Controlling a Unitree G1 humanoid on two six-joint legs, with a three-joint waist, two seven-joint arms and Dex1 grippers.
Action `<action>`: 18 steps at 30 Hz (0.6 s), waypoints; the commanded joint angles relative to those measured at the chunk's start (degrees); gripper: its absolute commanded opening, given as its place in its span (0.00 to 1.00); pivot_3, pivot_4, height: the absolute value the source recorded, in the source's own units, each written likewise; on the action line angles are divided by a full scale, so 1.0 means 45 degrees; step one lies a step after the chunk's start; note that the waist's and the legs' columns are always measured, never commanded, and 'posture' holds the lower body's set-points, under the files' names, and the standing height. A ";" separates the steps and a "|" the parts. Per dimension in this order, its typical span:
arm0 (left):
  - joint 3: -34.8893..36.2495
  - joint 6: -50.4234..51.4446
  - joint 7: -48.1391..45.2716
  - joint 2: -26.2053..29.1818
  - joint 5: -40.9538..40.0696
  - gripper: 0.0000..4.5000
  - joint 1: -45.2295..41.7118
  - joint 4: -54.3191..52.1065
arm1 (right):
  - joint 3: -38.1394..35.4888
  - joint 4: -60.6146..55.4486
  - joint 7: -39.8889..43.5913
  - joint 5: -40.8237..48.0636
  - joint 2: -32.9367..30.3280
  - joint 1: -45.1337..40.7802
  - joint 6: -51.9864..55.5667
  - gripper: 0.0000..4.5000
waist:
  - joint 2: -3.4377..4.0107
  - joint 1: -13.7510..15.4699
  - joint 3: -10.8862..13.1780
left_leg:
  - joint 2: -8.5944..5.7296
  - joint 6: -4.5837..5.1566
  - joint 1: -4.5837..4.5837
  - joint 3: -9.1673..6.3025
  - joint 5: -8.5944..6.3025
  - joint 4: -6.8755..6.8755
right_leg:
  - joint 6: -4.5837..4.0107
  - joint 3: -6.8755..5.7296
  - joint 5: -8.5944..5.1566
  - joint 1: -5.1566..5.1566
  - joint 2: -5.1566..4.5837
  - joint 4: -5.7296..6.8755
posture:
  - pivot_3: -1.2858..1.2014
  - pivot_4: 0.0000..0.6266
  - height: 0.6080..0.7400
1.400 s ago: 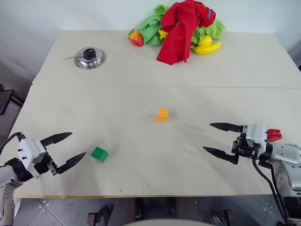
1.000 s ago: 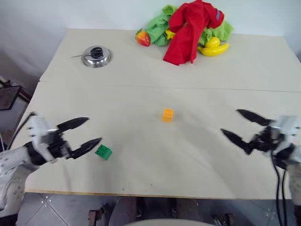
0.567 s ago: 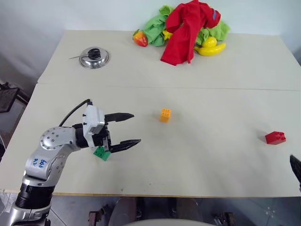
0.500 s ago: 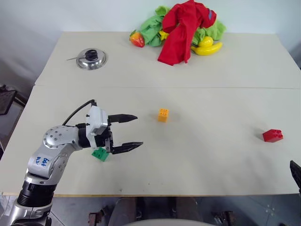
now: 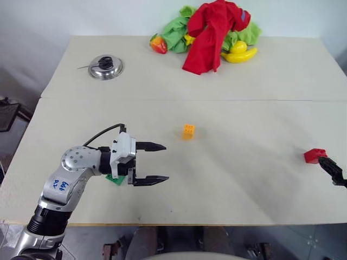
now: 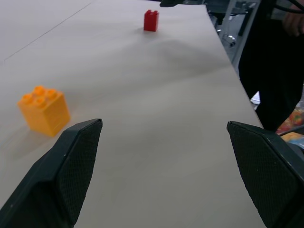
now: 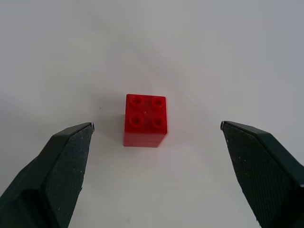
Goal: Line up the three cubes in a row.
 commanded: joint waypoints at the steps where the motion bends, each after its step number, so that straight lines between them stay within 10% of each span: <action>1: 0.0268 -0.0117 0.0160 0.0091 0.0024 0.99 0.0258 -0.0522 | 0.0508 0.1250 -0.0219 -0.0313 -0.0375 -0.1299 0.0928 1.00 | -0.0001 0.0028 0.0000 | -0.0010 0.0002 -0.0002 0.0002 0.0000 0.0000 | 0.0001 0.0000 0.0000 0.0001 -0.0002 -0.0002 | 0.52 0.24 1.00; 7: 0.0575 -0.0175 0.0415 0.0248 0.0128 0.99 0.0528 -0.0657 | 0.1579 0.2600 -0.0043 -0.1208 -0.0418 -0.2828 0.1290 1.00 | -0.0001 0.0180 0.0000 | -0.0031 0.0014 -0.0008 0.0004 0.0004 0.0001 | 0.0012 -0.0003 0.0006 0.0003 -0.0009 -0.0007 | 0.52 0.24 1.00; 18: 0.0917 -0.0205 0.0596 0.0391 0.0196 1.00 0.0673 -0.0816 | 0.2301 0.2349 0.2107 -0.1299 -0.1055 -0.3506 0.1728 0.34 | 0.0001 0.0210 0.0000 | -0.0032 0.0017 -0.0007 0.0011 0.0006 0.0002 | 0.0022 -0.0001 0.0011 0.0005 -0.0007 -0.0010 | 0.52 0.24 1.00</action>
